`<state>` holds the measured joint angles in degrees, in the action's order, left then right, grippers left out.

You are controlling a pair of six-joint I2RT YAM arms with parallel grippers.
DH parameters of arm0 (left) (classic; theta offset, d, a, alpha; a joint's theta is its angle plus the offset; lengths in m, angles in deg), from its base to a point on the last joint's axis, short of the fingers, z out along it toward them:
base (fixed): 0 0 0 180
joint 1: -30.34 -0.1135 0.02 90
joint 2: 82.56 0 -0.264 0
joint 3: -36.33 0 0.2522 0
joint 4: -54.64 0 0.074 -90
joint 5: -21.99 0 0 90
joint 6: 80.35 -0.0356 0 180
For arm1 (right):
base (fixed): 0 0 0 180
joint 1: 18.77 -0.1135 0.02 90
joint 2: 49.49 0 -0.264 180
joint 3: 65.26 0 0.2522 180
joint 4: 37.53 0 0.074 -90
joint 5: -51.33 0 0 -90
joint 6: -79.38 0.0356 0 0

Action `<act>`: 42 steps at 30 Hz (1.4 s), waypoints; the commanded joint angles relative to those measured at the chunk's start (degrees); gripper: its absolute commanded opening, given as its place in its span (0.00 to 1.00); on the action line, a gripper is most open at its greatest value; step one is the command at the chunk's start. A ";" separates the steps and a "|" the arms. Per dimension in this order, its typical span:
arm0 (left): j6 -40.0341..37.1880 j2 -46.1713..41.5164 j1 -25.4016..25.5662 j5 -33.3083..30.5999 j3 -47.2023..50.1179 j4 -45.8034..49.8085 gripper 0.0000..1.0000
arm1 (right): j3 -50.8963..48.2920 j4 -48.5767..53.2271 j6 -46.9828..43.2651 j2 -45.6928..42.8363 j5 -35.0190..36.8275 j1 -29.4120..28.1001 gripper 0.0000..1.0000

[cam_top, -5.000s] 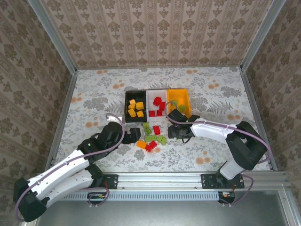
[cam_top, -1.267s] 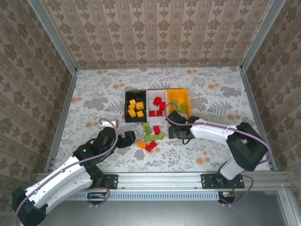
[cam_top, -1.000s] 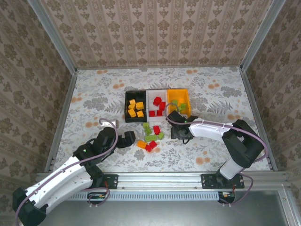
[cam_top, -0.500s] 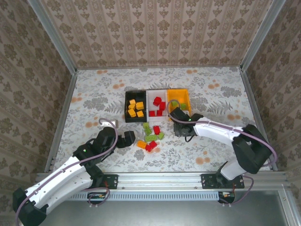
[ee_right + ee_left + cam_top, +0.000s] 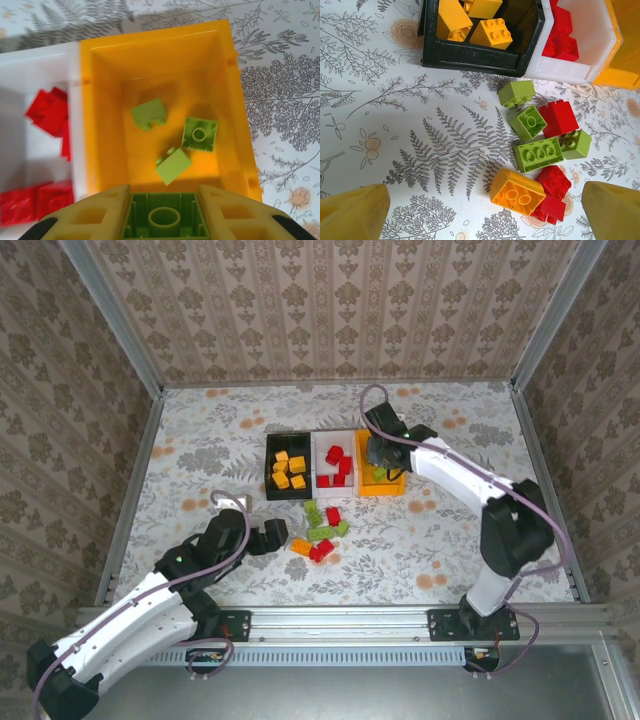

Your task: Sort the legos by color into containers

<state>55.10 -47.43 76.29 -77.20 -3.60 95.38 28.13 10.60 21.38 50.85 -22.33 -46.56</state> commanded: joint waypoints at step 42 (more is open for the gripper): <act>-21.27 60.24 14.86 2.57 -34.47 -4.48 0.58 | -34.61 1.60 9.57 -41.16 0.78 -2.93 0.78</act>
<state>35.27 11.08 90.15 -72.63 -36.10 88.87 -5.44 10.27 30.13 11.88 -23.21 -50.12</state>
